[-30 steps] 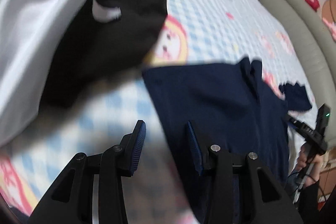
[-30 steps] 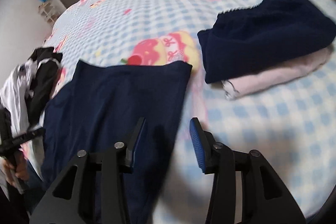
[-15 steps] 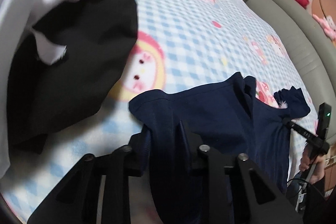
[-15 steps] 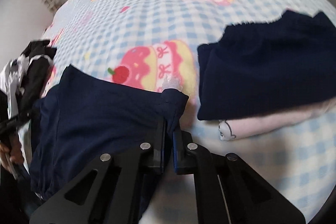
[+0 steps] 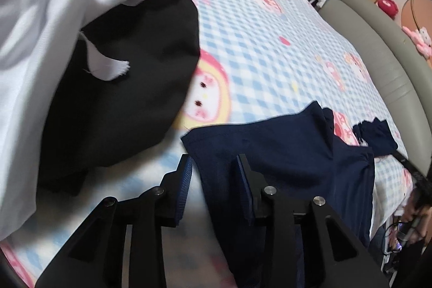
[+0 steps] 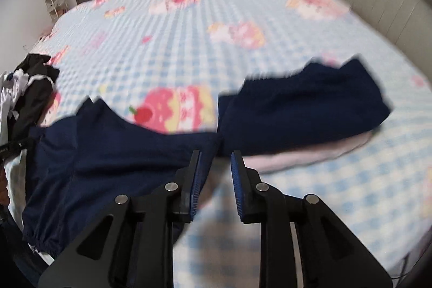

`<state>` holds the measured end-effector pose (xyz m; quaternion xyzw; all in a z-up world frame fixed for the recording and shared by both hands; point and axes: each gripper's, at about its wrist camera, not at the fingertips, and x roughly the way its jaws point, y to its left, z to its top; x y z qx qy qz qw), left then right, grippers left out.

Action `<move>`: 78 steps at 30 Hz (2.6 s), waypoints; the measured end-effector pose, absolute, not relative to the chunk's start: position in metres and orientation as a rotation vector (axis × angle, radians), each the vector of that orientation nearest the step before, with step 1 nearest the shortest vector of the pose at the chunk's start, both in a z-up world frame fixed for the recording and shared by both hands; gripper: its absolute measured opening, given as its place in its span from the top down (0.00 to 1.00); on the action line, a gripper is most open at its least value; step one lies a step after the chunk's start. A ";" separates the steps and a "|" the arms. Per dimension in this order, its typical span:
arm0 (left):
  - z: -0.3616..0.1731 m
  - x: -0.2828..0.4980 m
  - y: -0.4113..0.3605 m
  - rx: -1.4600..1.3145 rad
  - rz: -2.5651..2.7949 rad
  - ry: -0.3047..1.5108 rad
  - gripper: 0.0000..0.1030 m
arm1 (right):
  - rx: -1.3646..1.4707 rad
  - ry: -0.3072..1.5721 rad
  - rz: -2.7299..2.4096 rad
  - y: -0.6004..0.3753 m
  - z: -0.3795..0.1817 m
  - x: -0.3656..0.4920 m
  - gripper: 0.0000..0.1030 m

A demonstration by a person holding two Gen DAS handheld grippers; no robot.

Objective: Fold clothes

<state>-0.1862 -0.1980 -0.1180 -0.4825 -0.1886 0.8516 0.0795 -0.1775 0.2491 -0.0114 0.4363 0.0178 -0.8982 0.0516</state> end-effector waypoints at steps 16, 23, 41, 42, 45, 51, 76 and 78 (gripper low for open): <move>-0.148 -0.194 -0.201 -1.420 2.467 -0.725 0.72 | 1.489 0.252 -2.199 0.047 -0.101 -0.275 0.66; -0.124 -0.197 -0.183 -1.411 2.619 -0.462 0.88 | 1.436 0.132 -2.247 0.067 -0.097 -0.283 0.95; -0.094 -0.117 -0.110 -1.419 2.396 -0.504 0.78 | 1.360 -0.107 -2.237 0.118 -0.033 -0.167 0.74; -0.095 -0.107 -0.104 -1.425 2.382 -0.518 0.78 | 1.369 -0.119 -2.230 0.124 -0.035 -0.151 0.74; -0.086 -0.070 -0.100 -1.348 2.414 -0.553 0.78 | 1.405 -0.150 -2.235 0.147 -0.044 -0.104 0.74; -0.106 -0.045 -0.106 -1.435 2.415 -0.621 0.78 | 1.501 -0.230 -2.259 0.183 -0.078 -0.046 0.74; -0.143 -0.008 -0.133 -1.540 2.426 -0.949 0.61 | 1.586 -0.538 -2.320 0.232 -0.111 -0.027 0.54; -0.148 -0.009 -0.130 -1.573 2.402 -0.932 0.61 | 1.590 -0.495 -2.335 0.227 -0.114 -0.028 0.63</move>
